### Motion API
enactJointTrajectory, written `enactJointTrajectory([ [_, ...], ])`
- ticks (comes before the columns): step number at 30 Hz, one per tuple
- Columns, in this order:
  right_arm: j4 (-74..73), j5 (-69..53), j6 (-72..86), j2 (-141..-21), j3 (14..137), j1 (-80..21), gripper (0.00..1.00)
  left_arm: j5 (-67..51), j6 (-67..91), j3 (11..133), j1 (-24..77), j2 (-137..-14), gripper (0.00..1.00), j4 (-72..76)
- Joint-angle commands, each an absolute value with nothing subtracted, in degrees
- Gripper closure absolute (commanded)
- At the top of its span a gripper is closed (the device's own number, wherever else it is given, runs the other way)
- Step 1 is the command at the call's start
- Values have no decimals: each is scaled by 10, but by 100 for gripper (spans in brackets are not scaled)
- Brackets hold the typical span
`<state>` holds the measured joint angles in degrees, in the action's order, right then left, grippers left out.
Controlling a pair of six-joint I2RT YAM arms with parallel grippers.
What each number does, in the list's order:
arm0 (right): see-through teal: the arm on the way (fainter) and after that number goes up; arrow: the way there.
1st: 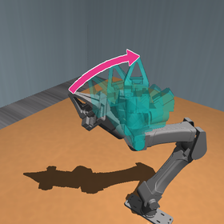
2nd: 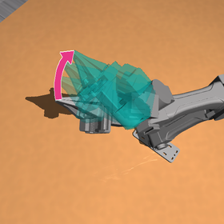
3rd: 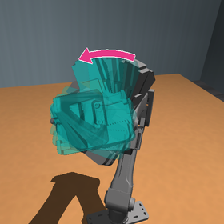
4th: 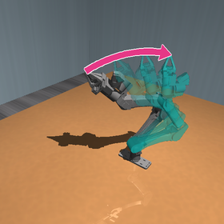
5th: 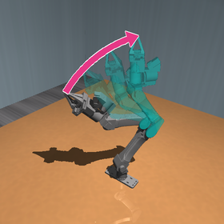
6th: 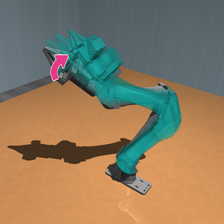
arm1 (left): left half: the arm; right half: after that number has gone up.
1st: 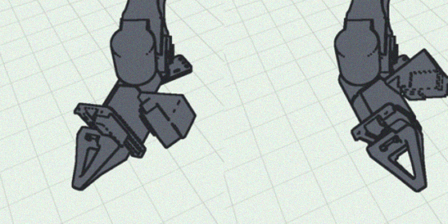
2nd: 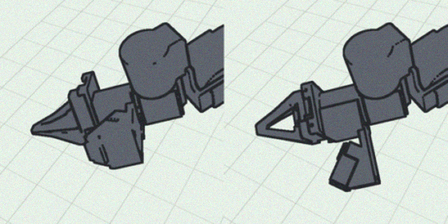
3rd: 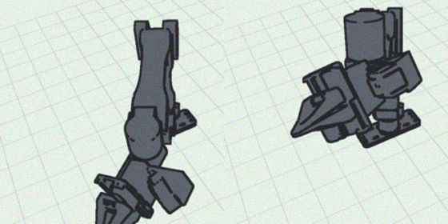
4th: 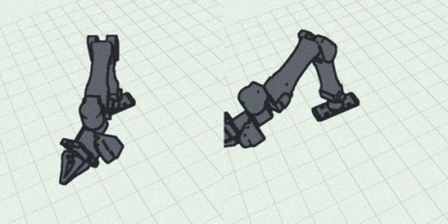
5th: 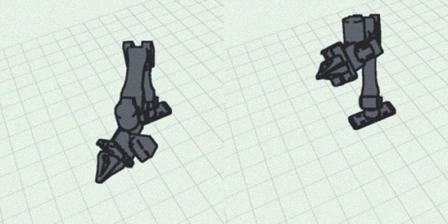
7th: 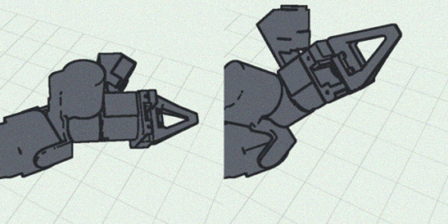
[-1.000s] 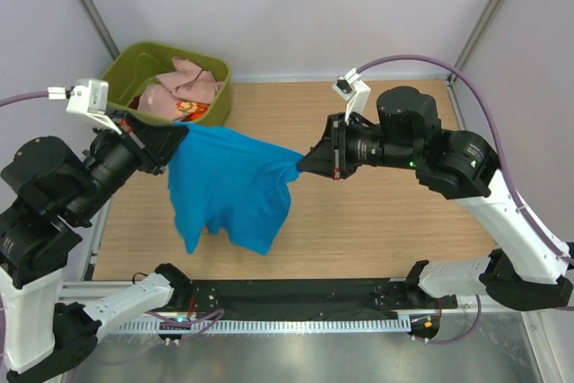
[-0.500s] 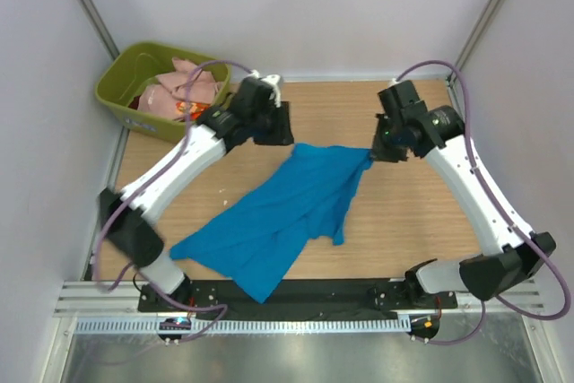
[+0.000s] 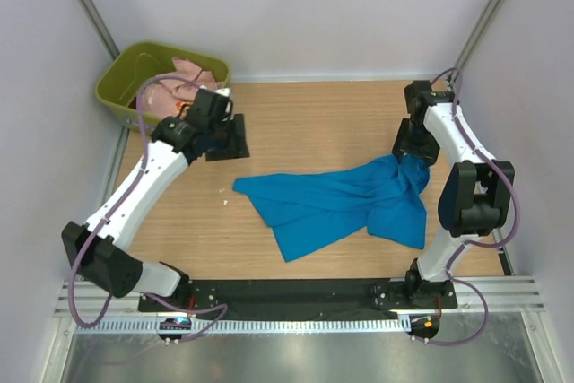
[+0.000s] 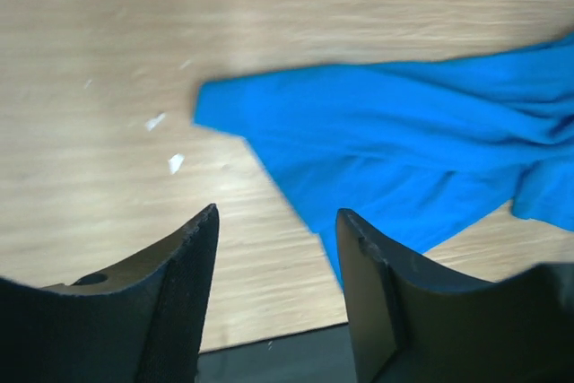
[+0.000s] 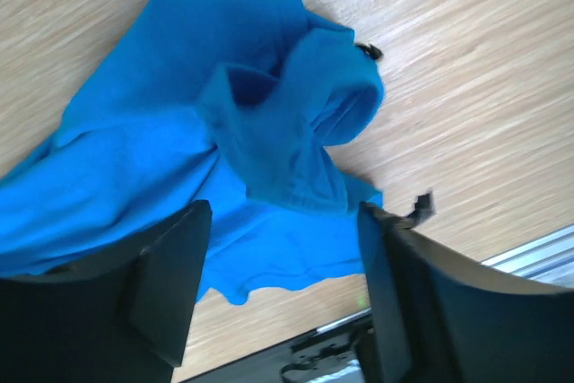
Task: Fold and stack the t-shirts
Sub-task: Flatten the tshirt out
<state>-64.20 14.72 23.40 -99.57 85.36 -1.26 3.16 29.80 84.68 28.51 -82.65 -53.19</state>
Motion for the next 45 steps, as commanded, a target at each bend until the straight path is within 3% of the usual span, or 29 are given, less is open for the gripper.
enactJointTrajectory([
  [1,-644,173,214,-977,899,-17,25,-18,320,754,211,-800,45,-534],
  [3,-661,173,215,-959,900,-40,19,-27,316,734,192,-807,49,-522],
  [7,-674,126,224,-905,872,-74,21,-46,305,736,185,-852,51,-488],
  [10,-678,97,242,-851,854,-100,23,-34,296,742,181,-912,64,-475],
  [13,-686,65,252,-814,849,-105,24,-22,293,736,178,-952,68,-460],
  [25,-711,42,256,-745,831,-104,25,-12,293,715,164,-1034,61,-400],
  [45,-714,19,234,-766,858,-104,24,-47,351,655,161,-1045,53,-369],
])
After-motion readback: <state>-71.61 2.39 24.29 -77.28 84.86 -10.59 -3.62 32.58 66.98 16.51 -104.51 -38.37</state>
